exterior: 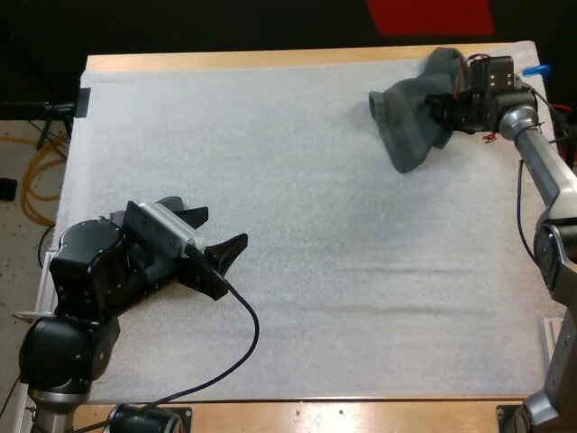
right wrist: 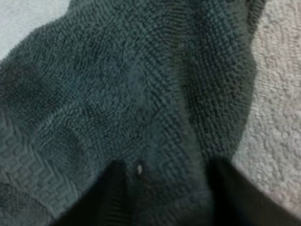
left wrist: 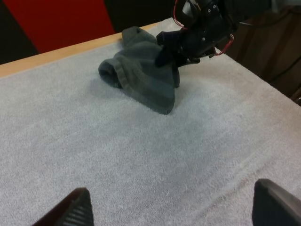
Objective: Pick towel from pile fold and stack
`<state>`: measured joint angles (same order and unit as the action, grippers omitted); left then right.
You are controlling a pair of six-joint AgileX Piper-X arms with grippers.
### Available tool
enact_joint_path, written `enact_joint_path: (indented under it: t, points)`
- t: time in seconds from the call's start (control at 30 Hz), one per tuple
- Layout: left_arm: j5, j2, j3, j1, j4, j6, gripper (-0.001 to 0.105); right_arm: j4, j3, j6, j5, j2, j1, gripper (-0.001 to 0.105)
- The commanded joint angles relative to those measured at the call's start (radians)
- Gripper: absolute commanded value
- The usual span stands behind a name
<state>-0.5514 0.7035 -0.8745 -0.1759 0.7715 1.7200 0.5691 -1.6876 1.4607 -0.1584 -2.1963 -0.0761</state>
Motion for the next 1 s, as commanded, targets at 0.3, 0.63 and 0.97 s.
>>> enact_joint_path:
  t: [0.3,0.63,0.97]
  points:
    - [-0.007,-0.001,-0.007,-0.003,-0.015,0.01,0.067,0.018,-0.012,0.15,-0.182,0.138,0.001,0.0]
    - [-0.007,-0.001,-0.007,-0.003,-0.033,0.01,0.067,0.143,-0.012,0.27,-0.182,0.484,0.001,0.0]
    - [-0.007,-0.001,-0.007,-0.003,-0.068,0.01,0.067,0.553,-0.012,0.303,-0.207,0.699,-0.05,0.0]
